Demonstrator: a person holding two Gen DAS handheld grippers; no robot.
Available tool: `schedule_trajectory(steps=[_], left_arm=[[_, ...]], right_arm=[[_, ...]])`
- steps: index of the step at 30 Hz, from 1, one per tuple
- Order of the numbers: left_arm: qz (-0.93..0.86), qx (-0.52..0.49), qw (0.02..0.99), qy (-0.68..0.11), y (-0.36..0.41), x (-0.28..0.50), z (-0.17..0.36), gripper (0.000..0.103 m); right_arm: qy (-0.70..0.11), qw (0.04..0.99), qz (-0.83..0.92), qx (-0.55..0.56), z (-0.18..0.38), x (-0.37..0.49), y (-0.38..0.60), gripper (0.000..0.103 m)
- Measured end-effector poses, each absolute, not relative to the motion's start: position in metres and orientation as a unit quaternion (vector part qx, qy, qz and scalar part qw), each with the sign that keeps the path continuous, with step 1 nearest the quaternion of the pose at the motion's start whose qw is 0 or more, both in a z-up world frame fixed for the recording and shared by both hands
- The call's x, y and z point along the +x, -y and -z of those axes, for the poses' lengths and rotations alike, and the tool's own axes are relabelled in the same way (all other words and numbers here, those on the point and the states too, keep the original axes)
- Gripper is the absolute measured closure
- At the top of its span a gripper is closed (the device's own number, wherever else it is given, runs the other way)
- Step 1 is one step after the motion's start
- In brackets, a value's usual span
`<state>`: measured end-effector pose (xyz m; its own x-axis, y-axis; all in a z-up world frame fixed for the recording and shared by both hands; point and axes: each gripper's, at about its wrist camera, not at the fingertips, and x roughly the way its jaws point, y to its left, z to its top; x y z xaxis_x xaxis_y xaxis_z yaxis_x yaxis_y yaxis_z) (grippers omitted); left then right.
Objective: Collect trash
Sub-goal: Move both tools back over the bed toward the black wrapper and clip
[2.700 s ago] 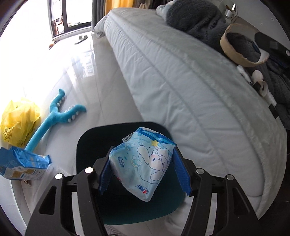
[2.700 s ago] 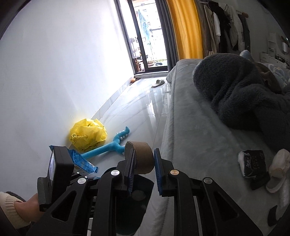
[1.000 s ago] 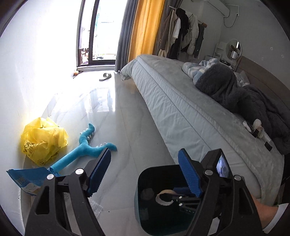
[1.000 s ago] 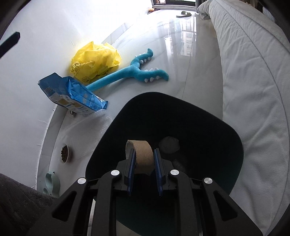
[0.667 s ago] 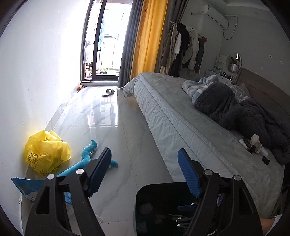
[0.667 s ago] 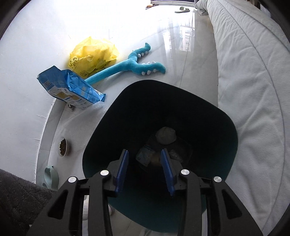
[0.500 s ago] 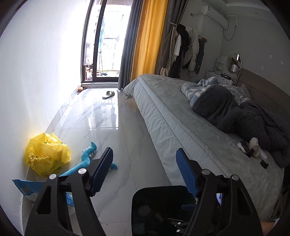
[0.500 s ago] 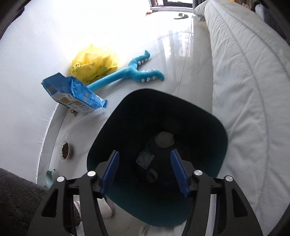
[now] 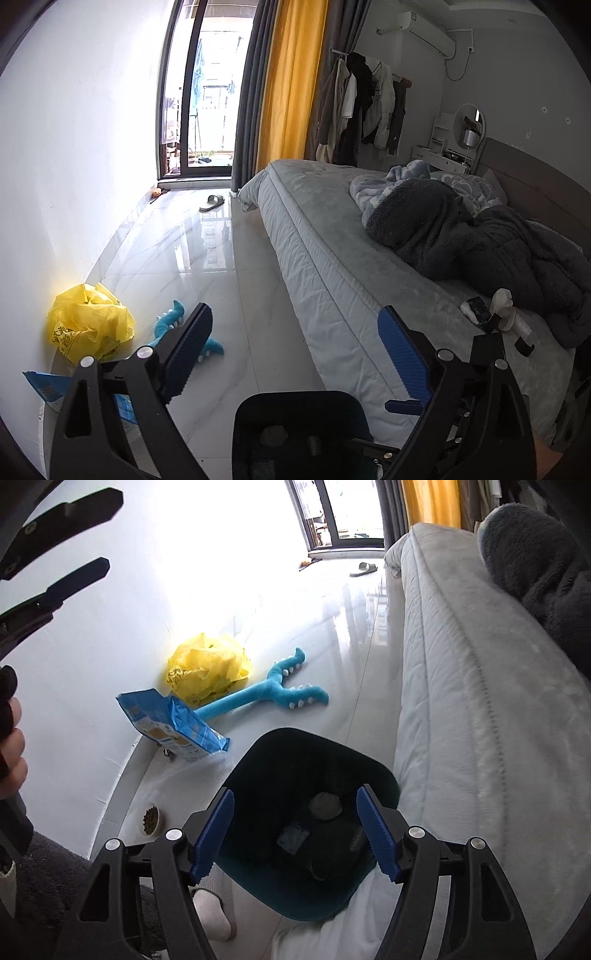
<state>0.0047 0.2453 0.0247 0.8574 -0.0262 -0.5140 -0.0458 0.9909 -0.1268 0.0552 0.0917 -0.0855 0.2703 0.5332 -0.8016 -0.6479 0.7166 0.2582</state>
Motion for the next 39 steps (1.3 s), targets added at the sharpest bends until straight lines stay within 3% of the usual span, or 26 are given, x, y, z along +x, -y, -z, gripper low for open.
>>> schedule_trajectory(steps=[16, 39], left_arm=[[0.057, -0.060, 0.958, -0.273, -0.168, 0.027, -0.030, 0.008], [0.139, -0.041, 0.931, -0.334, -0.067, 0.077, 0.006, 0.008]], right_arm=[[-0.418, 0.843, -0.336, -0.041, 0.043, 0.073, 0.014, 0.031], [-0.412, 0.872, -0.257, -0.055, 0.043, 0.095, 0.166, 0.031]])
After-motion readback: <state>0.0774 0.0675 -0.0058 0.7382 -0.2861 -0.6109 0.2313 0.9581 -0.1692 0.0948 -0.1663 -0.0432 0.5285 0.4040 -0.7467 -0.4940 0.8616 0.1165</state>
